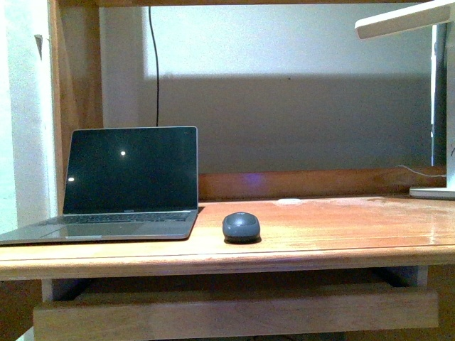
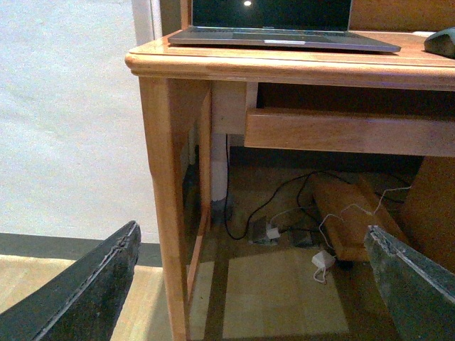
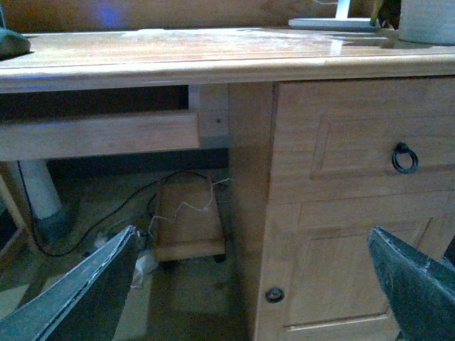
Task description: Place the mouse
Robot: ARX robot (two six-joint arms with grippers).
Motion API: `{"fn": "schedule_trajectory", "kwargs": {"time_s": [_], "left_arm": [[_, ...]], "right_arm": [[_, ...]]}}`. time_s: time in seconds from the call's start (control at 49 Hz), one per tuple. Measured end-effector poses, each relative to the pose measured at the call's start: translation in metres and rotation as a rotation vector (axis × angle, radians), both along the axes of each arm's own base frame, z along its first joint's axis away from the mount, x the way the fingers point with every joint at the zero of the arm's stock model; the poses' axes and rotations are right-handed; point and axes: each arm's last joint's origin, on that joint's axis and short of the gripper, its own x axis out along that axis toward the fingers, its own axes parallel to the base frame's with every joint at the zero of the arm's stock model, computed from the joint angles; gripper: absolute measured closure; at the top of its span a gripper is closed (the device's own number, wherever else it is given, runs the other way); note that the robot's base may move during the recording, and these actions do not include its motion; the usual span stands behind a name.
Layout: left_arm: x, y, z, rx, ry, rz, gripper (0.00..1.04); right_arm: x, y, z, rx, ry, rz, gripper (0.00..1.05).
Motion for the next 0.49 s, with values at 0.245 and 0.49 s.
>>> {"fn": "schedule_trajectory", "kwargs": {"time_s": [0.245, 0.49], "left_arm": [[0.0000, 0.0000, 0.0000, 0.000, 0.000, 0.000, 0.08], [0.0000, 0.0000, 0.0000, 0.000, 0.000, 0.000, 0.08]], "right_arm": [[0.0000, 0.0000, 0.0000, 0.000, 0.000, 0.000, 0.07], [0.0000, 0.0000, 0.0000, 0.000, 0.000, 0.000, 0.07]]}}
